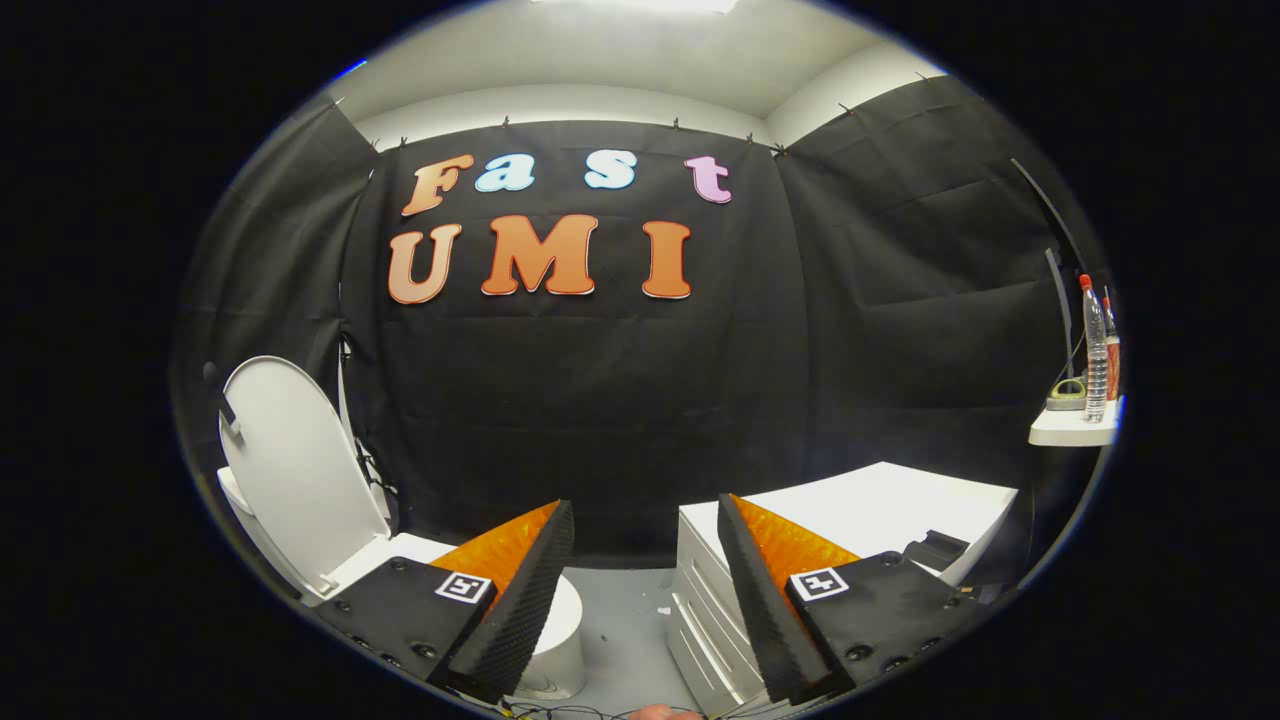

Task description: Open the toilet lid.

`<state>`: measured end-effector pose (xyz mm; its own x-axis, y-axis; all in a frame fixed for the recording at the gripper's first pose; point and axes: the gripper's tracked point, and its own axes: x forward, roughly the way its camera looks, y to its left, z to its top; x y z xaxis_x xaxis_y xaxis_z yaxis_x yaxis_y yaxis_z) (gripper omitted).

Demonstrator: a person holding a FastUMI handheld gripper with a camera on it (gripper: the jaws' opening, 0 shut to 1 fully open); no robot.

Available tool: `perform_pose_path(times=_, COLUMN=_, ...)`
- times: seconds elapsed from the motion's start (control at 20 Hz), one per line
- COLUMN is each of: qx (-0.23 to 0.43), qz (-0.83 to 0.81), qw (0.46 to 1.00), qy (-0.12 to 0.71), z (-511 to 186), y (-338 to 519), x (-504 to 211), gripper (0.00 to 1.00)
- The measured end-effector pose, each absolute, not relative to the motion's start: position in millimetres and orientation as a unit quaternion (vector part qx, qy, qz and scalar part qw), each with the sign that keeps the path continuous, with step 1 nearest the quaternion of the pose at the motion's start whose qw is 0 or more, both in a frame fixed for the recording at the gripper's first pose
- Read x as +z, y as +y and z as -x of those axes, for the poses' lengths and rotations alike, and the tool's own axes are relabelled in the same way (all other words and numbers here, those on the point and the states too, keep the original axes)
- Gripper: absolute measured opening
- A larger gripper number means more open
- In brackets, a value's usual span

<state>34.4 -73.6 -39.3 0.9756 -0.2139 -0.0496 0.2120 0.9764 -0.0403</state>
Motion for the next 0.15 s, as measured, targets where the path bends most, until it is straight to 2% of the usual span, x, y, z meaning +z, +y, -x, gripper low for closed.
perform_pose_path(times=0.15, qx=-0.106, qz=0.017, qw=0.994, qy=0.029, z=-33.5, y=-72.1, x=-41.5, gripper=0.93)
